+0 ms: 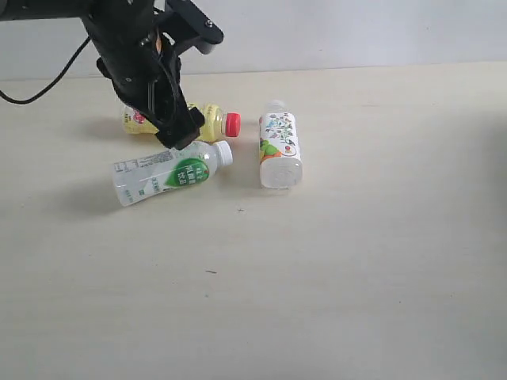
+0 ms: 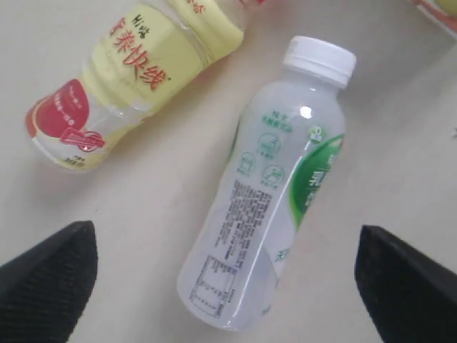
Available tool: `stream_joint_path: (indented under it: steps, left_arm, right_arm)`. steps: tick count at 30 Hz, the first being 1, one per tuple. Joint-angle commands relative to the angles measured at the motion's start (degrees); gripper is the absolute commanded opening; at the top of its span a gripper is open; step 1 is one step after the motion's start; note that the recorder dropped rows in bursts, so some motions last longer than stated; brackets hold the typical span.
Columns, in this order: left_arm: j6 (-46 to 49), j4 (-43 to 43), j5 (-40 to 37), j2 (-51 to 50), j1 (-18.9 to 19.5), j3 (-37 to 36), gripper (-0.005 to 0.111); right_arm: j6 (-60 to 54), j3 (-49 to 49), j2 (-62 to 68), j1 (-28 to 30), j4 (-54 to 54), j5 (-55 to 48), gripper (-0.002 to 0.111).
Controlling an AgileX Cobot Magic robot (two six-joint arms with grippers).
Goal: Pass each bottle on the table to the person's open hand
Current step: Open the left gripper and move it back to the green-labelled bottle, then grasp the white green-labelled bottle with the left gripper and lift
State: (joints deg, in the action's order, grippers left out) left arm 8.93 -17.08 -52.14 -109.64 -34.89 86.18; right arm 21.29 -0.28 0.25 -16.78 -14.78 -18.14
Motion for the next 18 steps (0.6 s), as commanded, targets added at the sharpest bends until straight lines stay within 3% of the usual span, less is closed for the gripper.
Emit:
stream_joint_path:
  steps: [1, 18]
  left_arm:
    - [17.43, 13.74, -3.31, 0.04, 3.35, 2.27, 0.093]
    - [22.24, 13.89, -4.47, -4.52, 5.65, 2.27, 0.093]
  right_arm:
    - [-0.2, 0.28, -0.25, -0.22, -0.18, 0.44, 0.0]
    - [-0.3, 0.28, -0.25, -0.22, -0.18, 0.44, 0.0]
